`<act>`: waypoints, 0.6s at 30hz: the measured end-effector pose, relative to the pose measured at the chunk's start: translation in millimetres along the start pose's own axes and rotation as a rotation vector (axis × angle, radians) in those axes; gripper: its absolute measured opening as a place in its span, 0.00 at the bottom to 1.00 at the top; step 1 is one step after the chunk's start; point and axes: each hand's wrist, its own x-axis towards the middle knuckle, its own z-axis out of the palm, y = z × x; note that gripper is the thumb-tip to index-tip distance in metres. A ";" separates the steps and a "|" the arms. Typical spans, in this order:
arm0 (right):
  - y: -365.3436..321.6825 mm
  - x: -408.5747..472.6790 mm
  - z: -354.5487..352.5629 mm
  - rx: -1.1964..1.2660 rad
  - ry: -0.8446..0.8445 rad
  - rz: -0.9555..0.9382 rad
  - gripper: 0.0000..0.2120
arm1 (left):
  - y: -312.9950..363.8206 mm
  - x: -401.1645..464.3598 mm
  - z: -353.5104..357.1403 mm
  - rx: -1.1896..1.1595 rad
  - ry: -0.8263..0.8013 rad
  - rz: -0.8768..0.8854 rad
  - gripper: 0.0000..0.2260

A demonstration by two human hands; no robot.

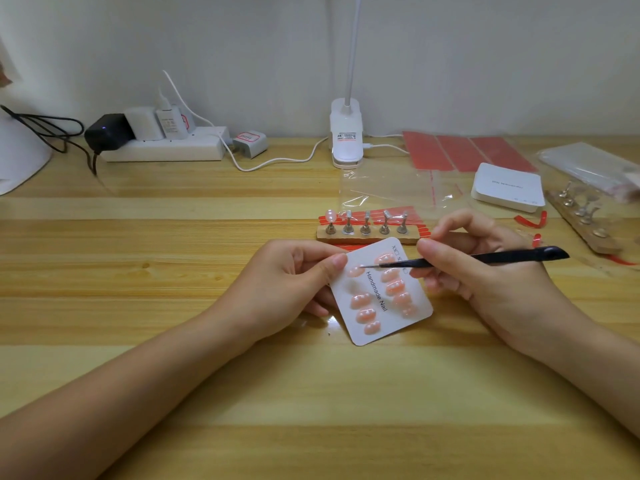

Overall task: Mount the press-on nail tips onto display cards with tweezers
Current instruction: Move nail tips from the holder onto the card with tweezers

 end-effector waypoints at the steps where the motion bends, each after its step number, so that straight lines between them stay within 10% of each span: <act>1: 0.7 0.7 -1.1 0.027 0.008 0.010 0.05 | 0.0 -0.1 -0.2 -0.004 -0.003 -0.001 0.11; 18: 1.8 -0.6 -0.7 -0.016 -0.058 -0.004 0.05 | 0.7 -0.1 -2.3 -0.044 0.012 -0.034 0.08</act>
